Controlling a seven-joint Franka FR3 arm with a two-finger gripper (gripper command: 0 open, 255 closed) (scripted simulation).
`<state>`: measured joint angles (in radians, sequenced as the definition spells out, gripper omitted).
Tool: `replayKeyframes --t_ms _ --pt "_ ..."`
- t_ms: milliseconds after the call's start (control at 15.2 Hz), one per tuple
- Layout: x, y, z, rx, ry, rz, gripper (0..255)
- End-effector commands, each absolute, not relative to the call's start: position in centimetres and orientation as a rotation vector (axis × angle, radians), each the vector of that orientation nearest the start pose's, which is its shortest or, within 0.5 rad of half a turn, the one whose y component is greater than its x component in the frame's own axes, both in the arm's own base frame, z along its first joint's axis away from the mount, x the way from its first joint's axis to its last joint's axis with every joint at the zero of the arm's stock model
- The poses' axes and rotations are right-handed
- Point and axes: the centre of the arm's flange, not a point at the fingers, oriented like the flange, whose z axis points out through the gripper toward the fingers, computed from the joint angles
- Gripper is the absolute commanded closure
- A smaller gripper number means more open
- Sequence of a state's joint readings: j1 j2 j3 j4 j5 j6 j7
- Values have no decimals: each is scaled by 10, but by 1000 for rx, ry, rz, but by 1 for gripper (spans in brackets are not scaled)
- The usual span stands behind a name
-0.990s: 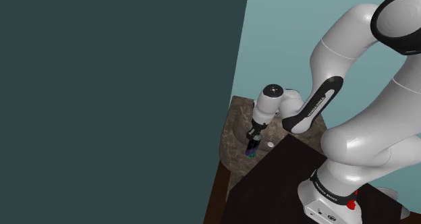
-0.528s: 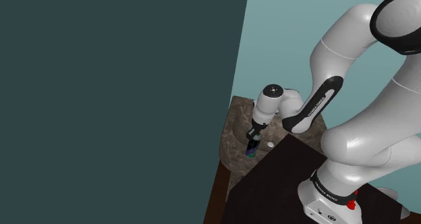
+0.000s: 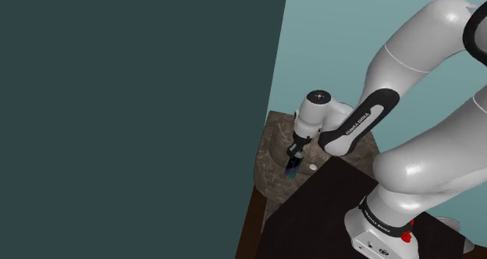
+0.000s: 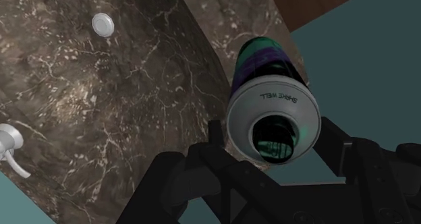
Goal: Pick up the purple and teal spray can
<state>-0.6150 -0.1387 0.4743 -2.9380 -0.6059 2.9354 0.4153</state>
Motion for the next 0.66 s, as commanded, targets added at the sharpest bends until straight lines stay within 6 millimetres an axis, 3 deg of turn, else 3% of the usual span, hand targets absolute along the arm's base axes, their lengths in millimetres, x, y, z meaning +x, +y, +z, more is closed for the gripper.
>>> replayKeyframes --t_ms 0,462,594 --pt "335 -19 229 -3332 -47 -212 255" --pt "335 -19 266 -3332 -47 -212 255" --pt "335 -19 267 -3332 -47 -212 255"
